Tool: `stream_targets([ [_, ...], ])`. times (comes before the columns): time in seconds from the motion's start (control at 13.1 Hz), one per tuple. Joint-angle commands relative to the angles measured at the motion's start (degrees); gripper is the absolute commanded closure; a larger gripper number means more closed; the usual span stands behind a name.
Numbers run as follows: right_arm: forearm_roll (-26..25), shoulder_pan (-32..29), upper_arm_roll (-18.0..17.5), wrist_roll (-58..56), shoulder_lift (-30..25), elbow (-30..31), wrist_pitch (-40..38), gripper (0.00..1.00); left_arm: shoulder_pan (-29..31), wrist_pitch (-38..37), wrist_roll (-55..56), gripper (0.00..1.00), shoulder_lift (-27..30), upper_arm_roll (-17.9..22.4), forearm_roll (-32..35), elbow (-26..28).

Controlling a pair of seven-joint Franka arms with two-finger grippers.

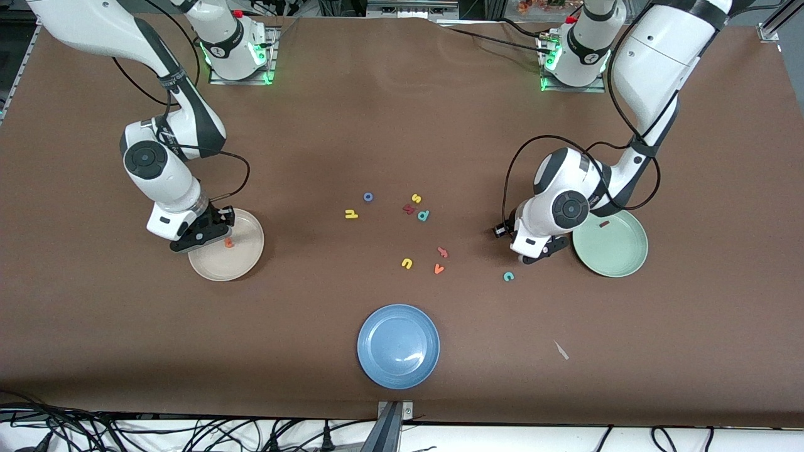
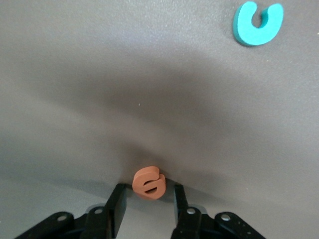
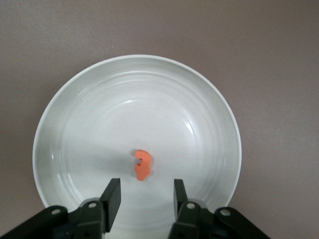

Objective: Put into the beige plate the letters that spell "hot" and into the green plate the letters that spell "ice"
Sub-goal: 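Release the orange 3 on the beige plate while the left gripper grasps the orange e, then carry the orange e to the green plate while the right gripper reaches the yellow h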

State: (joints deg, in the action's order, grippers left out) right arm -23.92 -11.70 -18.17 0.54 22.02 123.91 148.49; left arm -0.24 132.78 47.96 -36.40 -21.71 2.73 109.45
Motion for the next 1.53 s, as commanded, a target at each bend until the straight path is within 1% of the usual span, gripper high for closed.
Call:
stream_targets([
  [0.0, 1.1, -0.4, -1.1, 3.2, -0.5, 0.6, 0.4, 0.46, 0.2, 0.4, 1.1, 0.58, -0.2, 0.4, 1.9, 0.1],
  [0.08, 1.1, -0.4, -1.8, 6.1, -0.4, 0.6, 0.4, 0.46, 0.2, 0.4, 1.1, 0.58, -0.2, 0.5, 1.9, -0.1],
  [0.31, 1.1, -0.2, -6.0, 17.2, 0.6, -0.1, 0.4, 0.44, 0.4, 2.2, 0.9, 0.58, -0.8, 0.7, 2.0, -0.2],
  [0.46, 1.2, 2.2, -7.7, 24.4, 1.6, -2.1, 0.1, 0.44, 0.4, 2.5, 0.9, 0.58, -1.0, 0.7, 2.0, -0.2],
  [0.54, 1.6, 4.4, -7.8, 29.6, 2.2, -3.2, -0.1, 0.43, 0.4, 2.5, 0.9, 0.6, -1.0, 0.7, 2.0, -0.2],
  [0.61, 2.2, 6.8, -7.8, 33.3, 2.6, -4.3, -0.3, 0.41, 0.4, 2.5, 0.9, 0.73, -1.0, 0.7, 2.0, -0.2],
  [0.69, 3.3, 9.0, -7.8, 36.4, 3.5, -5.5, -0.6, 0.41, 0.4, 2.5, 0.8, 0.82, -1.0, 0.7, 2.0, -0.2],
  [0.77, 4.0, 11.2, -7.8, 40.5, 4.4, -6.3, -0.6, 0.4, 0.4, 2.4, 0.7, 0.85, -1.0, 0.7, 2.0, -0.2],
  [0.84, 4.1, 14.2, -7.8, 45.4, 5.5, -6.9, -0.6, 0.4, 0.5, 2.0, 0.3, 0.95, -0.9, 0.7, 2.0, -0.2],
  [0.92, 3.4, 16.6, -7.8, 50.1, 6.4, -7.3, -0.5, 0.39, 0.7, 1.4, -0.1, 1.0, -0.4, 0.7, 2.0, -0.3],
  [1.07, 3.3, 19.5, -7.7, 54.9, 7.6, -7.6, -0.2, 0.38, 1.8, -0.6, -1.3, 1.0, 1.6, 0.6, 2.0, -0.9],
  [1.15, 3.2, 20.7, -7.8, 56.7, 8.0, -7.8, 0.0, 0.37, 2.9, -2.9, -3.0, 1.0, 3.2, 0.6, 2.0, -1.5],
  [1.3, 0.2, 22.0, -7.7, 59.7, 9.5, -9.3, 0.0, 0.36, 5.9, -8.9, -7.3, 1.0, 6.6, 0.4, 1.8, -2.7],
  [1.46, -2.5, 23.3, -7.7, 61.9, 11.5, -10.4, 0.0, 0.36, 9.3, -14.3, -14.6, 1.0, 8.6, 0.3, 1.6, -2.9],
])
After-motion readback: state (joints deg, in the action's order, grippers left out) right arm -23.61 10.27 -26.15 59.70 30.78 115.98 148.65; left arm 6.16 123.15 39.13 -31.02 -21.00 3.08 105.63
